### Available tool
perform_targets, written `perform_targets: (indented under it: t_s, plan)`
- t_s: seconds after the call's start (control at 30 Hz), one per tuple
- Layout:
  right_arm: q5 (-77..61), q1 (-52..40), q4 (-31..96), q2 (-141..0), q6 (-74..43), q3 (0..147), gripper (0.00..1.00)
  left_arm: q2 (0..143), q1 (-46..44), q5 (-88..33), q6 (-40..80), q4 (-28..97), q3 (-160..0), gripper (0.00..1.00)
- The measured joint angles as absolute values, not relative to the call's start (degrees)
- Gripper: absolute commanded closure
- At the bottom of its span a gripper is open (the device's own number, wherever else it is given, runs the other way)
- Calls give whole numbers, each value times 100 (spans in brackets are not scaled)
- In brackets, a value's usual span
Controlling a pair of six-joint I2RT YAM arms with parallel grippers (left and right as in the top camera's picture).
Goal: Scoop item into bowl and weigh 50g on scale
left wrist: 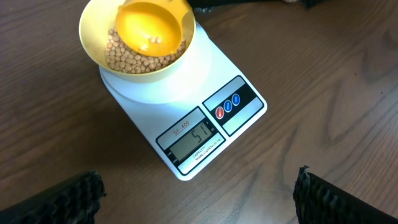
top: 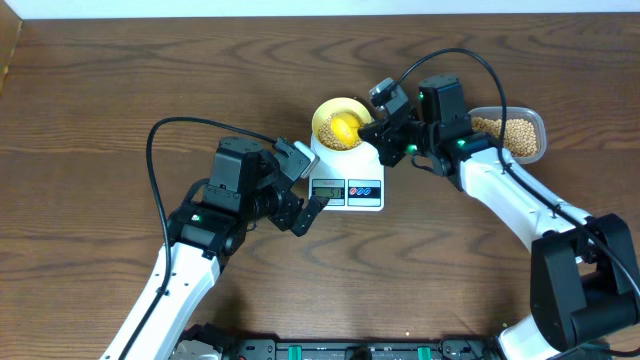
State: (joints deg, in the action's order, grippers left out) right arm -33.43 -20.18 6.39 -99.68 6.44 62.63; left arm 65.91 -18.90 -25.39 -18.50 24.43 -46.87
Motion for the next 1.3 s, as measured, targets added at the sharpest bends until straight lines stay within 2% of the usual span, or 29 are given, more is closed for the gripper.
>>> perform_targets:
  t_s: [0.5,0.93,1.3]
  plan:
    - [-2668,-2388,639,-9968,2414,6263,99,6591,-1890,-2539,-1850,2443,-4689,0]
    - [-2613,-2458,1127,-9968,2602,6265,99,6591,-1890,-2539,-1850,2443,-4689,0]
    - [-2709,-2502,884,-9968,2333,6265,99,6591,-1890,-2539,-1852,2443,-4689,0]
